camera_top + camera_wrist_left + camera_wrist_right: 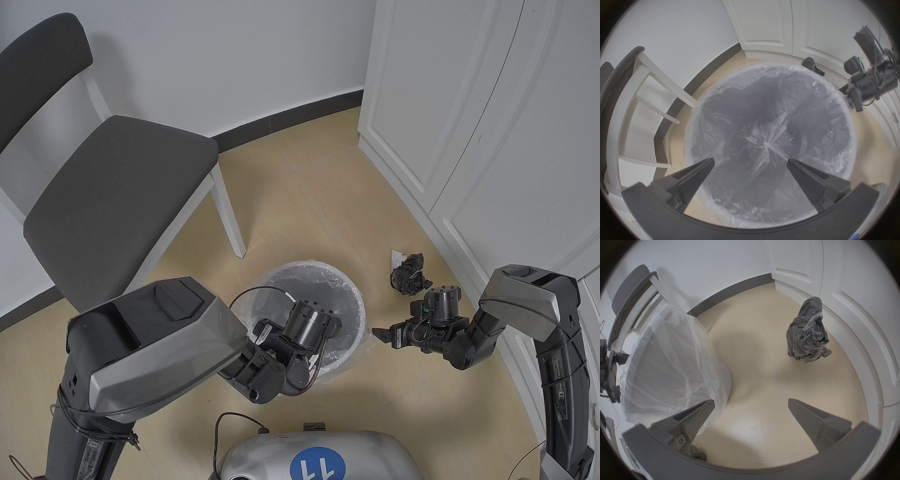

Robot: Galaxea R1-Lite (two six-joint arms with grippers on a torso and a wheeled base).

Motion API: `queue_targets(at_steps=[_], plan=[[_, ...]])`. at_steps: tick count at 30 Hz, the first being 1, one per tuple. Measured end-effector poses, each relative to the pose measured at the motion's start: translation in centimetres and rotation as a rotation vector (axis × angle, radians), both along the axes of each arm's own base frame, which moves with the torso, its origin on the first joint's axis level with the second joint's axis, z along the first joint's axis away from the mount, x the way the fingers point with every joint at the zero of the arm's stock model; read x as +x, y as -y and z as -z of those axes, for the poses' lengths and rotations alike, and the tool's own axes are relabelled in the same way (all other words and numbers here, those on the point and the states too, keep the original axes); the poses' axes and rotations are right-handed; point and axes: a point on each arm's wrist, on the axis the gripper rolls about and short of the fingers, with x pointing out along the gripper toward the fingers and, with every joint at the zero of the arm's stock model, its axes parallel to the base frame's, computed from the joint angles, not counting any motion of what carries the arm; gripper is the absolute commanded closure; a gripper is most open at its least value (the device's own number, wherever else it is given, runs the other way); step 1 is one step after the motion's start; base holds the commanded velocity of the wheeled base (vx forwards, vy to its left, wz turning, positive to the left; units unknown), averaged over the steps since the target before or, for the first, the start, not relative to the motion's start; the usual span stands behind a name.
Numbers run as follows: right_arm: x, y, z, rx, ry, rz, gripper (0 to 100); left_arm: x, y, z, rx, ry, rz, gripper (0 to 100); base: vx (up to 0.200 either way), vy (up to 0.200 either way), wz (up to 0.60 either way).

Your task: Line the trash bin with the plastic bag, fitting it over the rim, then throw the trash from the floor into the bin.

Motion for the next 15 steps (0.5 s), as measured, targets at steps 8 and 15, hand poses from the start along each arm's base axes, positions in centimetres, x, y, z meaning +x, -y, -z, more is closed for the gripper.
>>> queue_targets(at_steps=[8,15], plan=[[-0.1,0.0,-0.1,-0.003,0.002,-0.002,0,-2.5,0.1,0.3,-0.019,-0.006,0.024,0,0.000,0.000,0.00],[-0.1,0.0,-0.2,-0.002,0.004,-0.001,0,-3.8,-0.6,-0.5,-0.025,-0.013,0.025,0,0.000,0.000,0.00]])
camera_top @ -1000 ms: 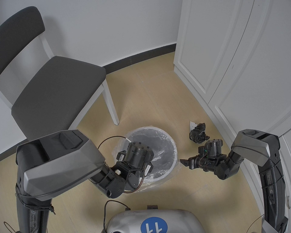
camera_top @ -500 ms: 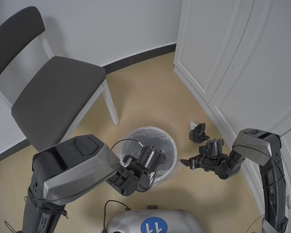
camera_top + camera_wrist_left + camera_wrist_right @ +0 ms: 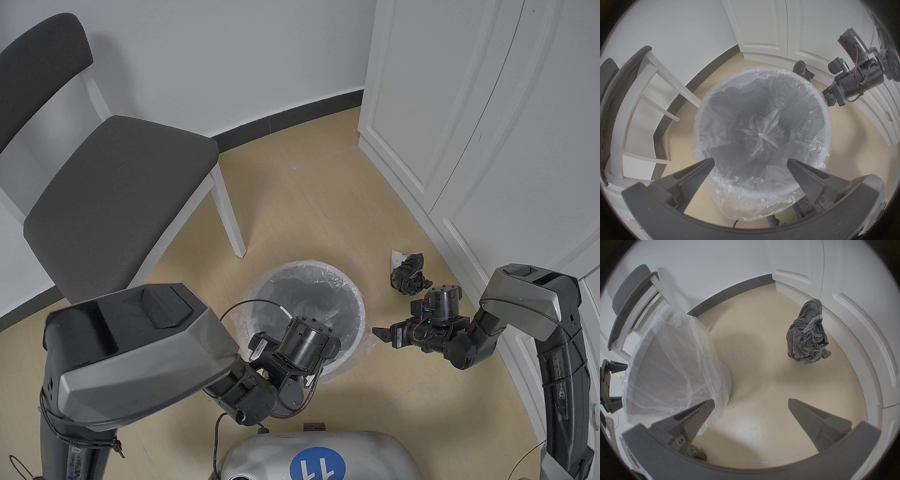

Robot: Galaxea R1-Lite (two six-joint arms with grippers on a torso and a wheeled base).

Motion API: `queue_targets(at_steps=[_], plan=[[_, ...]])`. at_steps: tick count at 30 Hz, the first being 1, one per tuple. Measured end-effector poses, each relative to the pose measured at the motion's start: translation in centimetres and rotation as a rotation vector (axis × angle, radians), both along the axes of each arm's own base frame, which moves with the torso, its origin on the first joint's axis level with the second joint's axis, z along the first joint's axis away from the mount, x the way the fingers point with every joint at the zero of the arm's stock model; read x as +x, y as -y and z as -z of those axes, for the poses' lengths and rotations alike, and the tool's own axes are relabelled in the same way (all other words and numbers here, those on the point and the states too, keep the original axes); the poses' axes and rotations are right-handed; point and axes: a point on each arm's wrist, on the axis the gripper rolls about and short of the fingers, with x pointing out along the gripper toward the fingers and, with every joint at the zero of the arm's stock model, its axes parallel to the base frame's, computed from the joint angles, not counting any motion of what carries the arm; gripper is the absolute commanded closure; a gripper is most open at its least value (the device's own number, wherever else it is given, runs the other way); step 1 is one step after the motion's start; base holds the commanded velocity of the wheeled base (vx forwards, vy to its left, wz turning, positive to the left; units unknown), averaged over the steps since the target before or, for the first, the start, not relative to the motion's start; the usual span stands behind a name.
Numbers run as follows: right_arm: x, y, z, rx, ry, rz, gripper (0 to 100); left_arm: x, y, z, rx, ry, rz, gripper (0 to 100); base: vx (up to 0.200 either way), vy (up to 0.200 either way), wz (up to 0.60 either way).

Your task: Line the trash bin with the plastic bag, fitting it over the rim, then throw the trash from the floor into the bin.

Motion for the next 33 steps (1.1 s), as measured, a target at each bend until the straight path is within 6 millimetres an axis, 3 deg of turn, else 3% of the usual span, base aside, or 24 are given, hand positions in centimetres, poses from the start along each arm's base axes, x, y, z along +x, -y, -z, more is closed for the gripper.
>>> queue_targets(at_steps=[9,21,26,33], plan=[[0.0,0.1,-0.1,0.001,0.002,0.002,0,-1.7,-1.0,-0.6,-0.031,-0.023,-0.020,0,0.000,0.000,0.00],[0.0,0.1,-0.3,0.002,0.005,0.002,0,-4.7,-4.3,-0.7,-0.034,-0.077,-0.051,0,0.000,0.000,0.00],[-0.1,0.1,-0.4,0.002,0.006,0.002,0,-4.1,-4.2,0.4,-0.016,-0.093,-0.055,0,0.000,0.000,0.00],[0.0,0.3,-0.5,0.003,0.008,0.005,0,-1.7,-4.2,2.4,-0.016,-0.132,-0.041,0,0.000,0.000,0.00]])
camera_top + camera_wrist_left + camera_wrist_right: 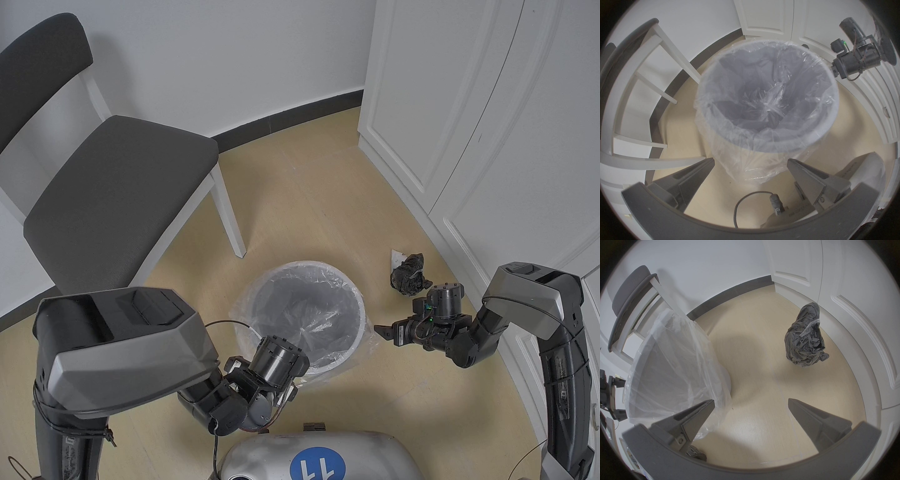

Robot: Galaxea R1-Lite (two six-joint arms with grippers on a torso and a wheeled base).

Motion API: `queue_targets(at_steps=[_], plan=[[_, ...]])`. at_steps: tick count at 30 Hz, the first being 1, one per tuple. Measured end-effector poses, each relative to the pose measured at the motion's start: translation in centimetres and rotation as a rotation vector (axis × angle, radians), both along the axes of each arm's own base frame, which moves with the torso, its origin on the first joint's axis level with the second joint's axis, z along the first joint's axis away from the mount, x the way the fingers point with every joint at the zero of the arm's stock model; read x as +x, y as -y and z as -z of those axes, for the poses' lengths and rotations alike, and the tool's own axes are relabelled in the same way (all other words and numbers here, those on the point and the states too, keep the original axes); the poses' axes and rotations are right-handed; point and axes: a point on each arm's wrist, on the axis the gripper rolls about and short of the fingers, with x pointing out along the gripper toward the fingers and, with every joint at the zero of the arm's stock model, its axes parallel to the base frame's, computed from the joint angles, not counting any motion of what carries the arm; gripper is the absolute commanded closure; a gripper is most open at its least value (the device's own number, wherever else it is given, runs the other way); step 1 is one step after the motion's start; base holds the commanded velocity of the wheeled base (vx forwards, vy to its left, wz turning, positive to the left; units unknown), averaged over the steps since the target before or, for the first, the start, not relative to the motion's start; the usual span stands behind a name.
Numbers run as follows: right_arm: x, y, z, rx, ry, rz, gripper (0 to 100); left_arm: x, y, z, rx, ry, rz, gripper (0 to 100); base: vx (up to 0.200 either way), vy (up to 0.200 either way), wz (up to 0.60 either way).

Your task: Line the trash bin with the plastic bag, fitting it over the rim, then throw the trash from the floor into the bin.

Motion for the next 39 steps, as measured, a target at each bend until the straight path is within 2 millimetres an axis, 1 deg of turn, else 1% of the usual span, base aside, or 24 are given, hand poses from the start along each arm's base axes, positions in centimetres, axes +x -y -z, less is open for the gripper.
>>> queue_targets(at_steps=[6,8,14,18,22,25,27,30,32,36,39], plan=[[0.1,0.2,-0.1,0.001,0.004,0.004,0,2.2,-0.7,1.2,-0.013,0.004,-0.041,0,0.000,0.000,0.00],[0.2,0.2,-0.1,0.002,0.004,0.006,0,2.5,-1.0,1.5,-0.019,0.005,-0.050,0,0.000,0.000,0.00],[0.2,0.2,0.1,0.001,0.002,0.006,0,2.8,-1.4,2.1,-0.075,0.037,-0.046,0,0.000,0.000,0.00],[0.1,0.3,0.1,0.000,0.000,0.006,0,2.3,-1.9,2.1,-0.124,0.083,-0.041,0,0.000,0.000,0.00],[0.1,0.3,0.1,-0.001,-0.002,0.006,0,0.7,-3.4,2.5,-0.139,0.077,-0.029,0,0.000,0.000,0.00],[0.1,0.3,0.2,-0.001,-0.003,0.006,0,-0.5,-5.0,2.4,-0.149,0.074,-0.033,0,0.000,0.000,0.00],[0.1,0.3,0.2,-0.001,-0.003,0.005,0,-0.8,-5.9,2.1,-0.158,0.081,-0.045,0,0.000,0.000,0.00],[0.0,0.2,0.2,-0.002,-0.004,0.004,0,-0.5,-7.5,1.7,-0.163,0.095,-0.081,0,0.000,0.000,0.00],[0.0,0.2,0.2,-0.002,-0.005,0.003,0,-0.2,-8.2,1.5,-0.157,0.102,-0.092,0,0.000,0.000,0.00],[0.0,0.2,0.1,-0.002,-0.004,0.003,0,1.1,-8.9,1.5,-0.156,0.128,-0.118,0,0.000,0.000,0.00],[0.0,0.3,0.1,-0.002,-0.002,0.005,0,1.7,-9.3,1.8,-0.153,0.130,-0.133,0,0.000,0.000,0.00]])
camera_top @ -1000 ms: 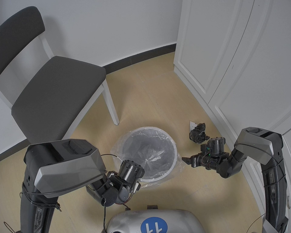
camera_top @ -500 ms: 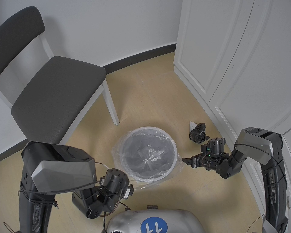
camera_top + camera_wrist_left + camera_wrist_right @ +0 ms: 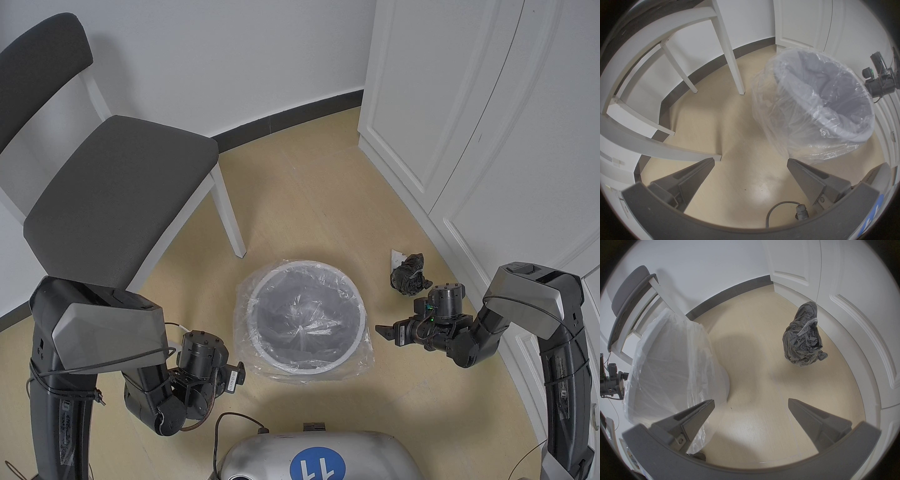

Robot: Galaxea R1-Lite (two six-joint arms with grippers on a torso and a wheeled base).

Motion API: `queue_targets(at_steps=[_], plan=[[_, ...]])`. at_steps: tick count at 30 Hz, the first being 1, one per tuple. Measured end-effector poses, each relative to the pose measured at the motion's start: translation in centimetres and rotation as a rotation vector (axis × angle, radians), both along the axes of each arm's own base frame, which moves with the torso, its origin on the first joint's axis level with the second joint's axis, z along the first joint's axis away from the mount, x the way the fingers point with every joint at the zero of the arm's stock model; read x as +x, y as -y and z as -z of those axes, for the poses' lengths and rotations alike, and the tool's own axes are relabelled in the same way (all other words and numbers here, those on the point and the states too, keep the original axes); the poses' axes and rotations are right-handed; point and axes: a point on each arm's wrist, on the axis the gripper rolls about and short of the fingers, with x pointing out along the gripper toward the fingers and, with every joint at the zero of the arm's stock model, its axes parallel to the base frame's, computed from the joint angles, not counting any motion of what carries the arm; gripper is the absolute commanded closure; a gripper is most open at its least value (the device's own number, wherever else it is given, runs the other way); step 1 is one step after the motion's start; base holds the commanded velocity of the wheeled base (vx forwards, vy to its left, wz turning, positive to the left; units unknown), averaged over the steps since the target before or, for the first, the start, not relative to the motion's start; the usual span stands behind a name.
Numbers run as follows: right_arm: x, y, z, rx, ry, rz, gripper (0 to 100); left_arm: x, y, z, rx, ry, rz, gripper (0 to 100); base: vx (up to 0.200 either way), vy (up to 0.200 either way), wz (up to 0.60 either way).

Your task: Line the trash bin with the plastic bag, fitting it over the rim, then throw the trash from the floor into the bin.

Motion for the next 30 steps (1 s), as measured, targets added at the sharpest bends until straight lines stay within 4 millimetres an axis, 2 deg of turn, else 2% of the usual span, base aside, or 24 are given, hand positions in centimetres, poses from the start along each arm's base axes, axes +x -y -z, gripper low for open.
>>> queue_targets(at_steps=[14,20,30], plan=[[0.1,0.0,-0.2,0.006,0.026,0.001,0,2.3,1.2,2.2,0.018,-0.002,0.010,0,0.000,0.000,0.00],[-0.1,-0.1,-0.1,0.005,0.023,-0.002,0,1.3,0.5,2.1,0.027,-0.028,0.006,0,0.000,0.000,0.00],[-0.3,-0.5,-0.3,0.010,0.041,-0.012,0,-1.4,-1.4,-0.9,0.002,-0.046,0.023,0,0.000,0.000,0.00]])
